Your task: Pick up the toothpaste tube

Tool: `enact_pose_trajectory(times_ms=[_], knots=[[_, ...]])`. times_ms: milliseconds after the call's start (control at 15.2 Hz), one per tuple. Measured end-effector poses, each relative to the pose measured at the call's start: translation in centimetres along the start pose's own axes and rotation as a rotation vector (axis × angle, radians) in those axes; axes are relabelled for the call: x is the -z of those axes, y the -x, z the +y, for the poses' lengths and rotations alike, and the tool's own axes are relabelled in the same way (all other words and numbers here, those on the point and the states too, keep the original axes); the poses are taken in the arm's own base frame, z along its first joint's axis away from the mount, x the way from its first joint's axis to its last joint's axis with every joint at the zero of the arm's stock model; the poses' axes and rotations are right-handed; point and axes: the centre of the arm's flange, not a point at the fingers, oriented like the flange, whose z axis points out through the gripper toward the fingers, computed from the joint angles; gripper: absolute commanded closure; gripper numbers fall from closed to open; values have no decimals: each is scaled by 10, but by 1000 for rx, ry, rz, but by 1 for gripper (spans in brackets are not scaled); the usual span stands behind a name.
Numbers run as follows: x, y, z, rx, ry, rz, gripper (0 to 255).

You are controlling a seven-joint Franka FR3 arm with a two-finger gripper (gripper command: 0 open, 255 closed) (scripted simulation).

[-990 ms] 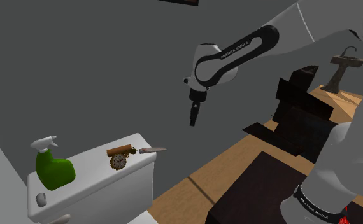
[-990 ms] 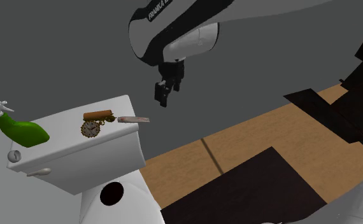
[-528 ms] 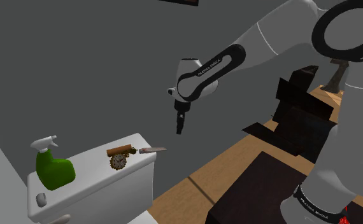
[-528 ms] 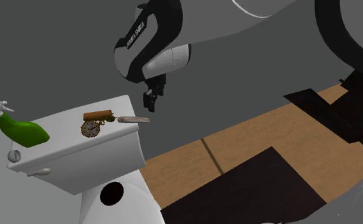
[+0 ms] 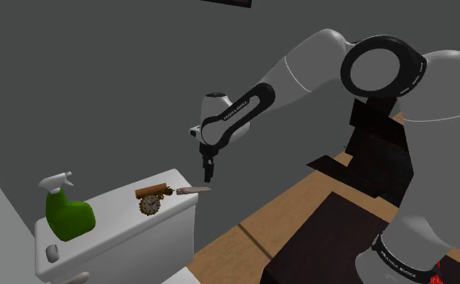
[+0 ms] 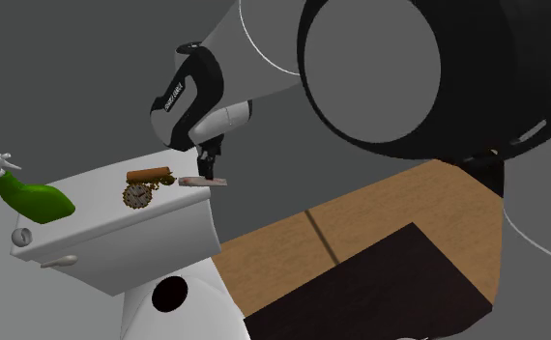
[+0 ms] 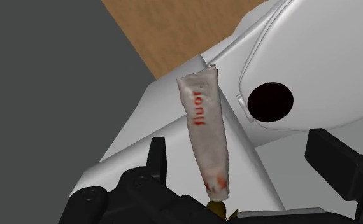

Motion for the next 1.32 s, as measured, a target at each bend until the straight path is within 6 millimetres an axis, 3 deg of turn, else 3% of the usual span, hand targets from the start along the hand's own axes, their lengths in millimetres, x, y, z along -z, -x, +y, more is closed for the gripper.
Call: enact_pose_trajectory(times_ms=[396, 858, 924, 1320], knots=[[-51, -43, 2, 125, 15, 10, 0], [-87, -44, 2, 133, 16, 10, 0], [-89, -44, 2, 133, 16, 10, 255], [-88, -45, 1, 134, 15, 10, 255]])
